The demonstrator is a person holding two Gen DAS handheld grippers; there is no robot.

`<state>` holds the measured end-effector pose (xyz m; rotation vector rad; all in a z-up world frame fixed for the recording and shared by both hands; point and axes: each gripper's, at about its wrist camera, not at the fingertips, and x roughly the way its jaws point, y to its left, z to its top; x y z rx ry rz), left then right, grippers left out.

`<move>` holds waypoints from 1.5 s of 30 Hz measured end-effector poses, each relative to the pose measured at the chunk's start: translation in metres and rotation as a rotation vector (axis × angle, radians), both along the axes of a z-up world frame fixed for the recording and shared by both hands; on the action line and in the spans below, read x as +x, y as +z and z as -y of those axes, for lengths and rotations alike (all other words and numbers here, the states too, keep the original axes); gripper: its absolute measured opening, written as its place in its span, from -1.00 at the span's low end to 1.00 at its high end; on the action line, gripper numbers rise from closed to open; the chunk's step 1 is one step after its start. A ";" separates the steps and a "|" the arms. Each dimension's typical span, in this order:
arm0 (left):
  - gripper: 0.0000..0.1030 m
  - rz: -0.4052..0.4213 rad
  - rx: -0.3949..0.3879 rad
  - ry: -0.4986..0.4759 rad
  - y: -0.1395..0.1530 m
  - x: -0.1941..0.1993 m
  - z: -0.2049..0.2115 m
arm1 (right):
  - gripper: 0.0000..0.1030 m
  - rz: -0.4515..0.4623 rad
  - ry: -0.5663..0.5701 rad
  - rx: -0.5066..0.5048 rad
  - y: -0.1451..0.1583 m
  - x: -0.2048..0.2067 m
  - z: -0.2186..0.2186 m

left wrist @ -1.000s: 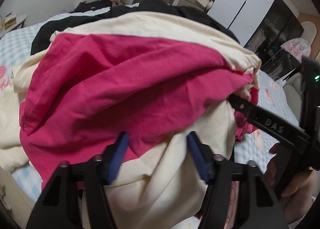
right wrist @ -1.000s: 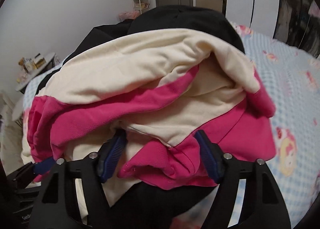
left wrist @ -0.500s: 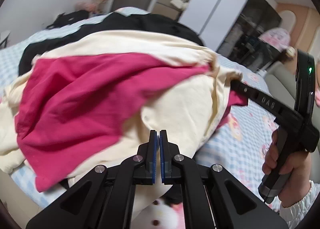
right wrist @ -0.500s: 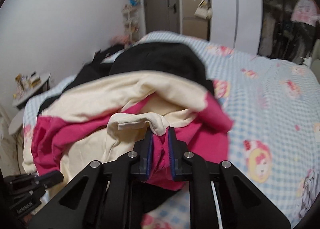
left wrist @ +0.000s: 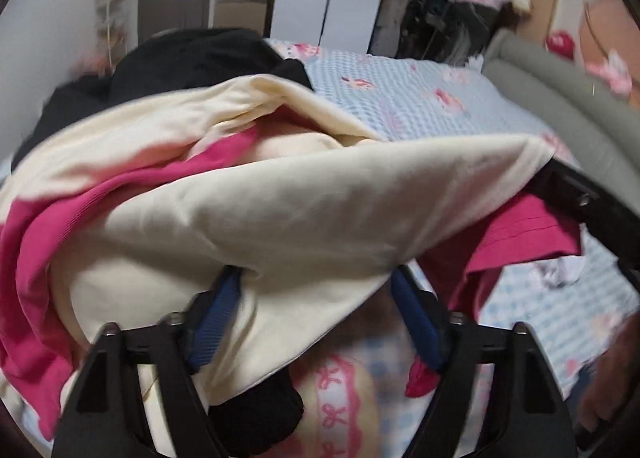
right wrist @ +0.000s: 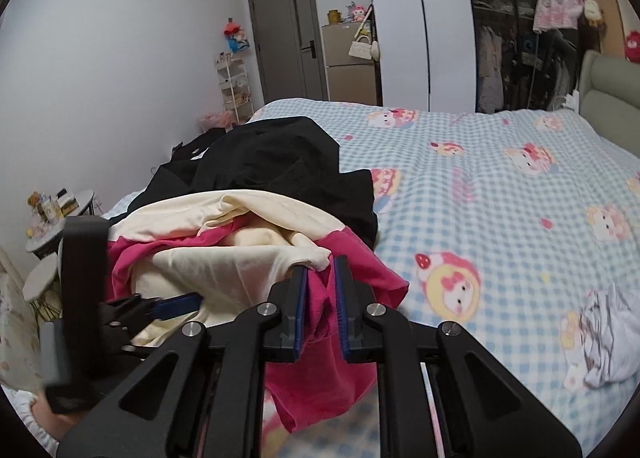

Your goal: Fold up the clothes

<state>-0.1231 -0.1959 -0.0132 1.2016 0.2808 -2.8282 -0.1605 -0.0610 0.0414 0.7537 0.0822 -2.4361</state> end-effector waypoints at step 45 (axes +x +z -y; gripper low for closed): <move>-0.41 -0.086 0.355 -0.056 -0.008 0.091 -0.075 | 0.33 0.411 -0.175 -0.060 -0.120 0.025 -0.283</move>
